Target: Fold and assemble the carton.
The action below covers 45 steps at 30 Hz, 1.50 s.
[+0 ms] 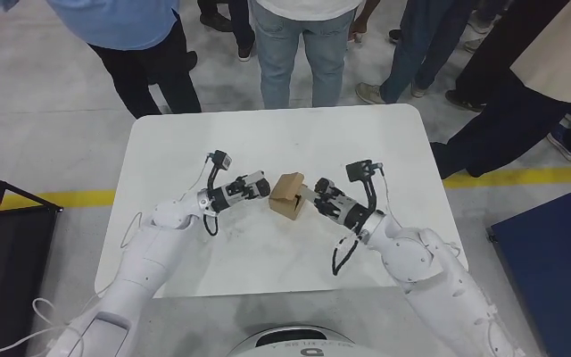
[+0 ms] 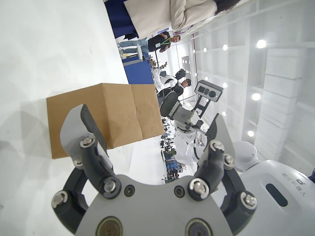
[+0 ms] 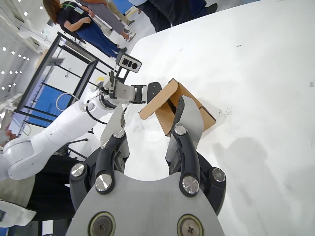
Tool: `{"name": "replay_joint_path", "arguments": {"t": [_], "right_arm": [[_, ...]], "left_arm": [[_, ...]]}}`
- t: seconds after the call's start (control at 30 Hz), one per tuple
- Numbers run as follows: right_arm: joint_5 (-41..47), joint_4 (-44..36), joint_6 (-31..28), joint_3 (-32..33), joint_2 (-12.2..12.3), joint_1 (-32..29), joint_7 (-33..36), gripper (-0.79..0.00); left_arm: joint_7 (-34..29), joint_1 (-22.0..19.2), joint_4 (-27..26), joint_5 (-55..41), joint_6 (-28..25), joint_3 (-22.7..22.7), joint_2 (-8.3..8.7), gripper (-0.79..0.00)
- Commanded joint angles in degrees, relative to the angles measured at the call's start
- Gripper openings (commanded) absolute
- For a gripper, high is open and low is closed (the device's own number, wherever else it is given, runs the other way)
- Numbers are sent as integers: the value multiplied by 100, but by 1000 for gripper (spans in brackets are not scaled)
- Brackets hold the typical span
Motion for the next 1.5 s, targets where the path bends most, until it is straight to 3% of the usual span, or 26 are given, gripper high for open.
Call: {"name": "replay_joint_path", "arguments": {"t": [0.0,0.2,0.27,0.4,0.67,0.73,0.9,1.47], "right_arm": [[-348,-29,145,-153,-19,52,-69,-219],[-1129,-35,532,-512,-75,164,-210,-203],[-1400,-18,621,-570,-83,196,-234,-111],[-2258,2,854,-733,-89,204,-248,-117],[-3189,33,843,-898,-97,133,-364,-219],[-3357,27,851,-916,-103,112,-467,-314],[-3632,-20,882,-886,-108,-26,-714,-388],[-3681,253,688,-1092,-226,215,-313,-413]], "left_arm": [[134,-78,135,-53,43,40,-34,0],[-134,-194,284,-113,155,394,-160,0],[-238,-205,341,-206,204,496,-202,0],[-274,-229,466,-379,178,614,-276,0],[-381,-288,582,-520,104,632,-329,0],[-394,-294,593,-520,95,624,-333,0],[-396,-290,607,-528,88,602,-343,0],[-375,-344,614,-439,175,588,-387,0]]}}
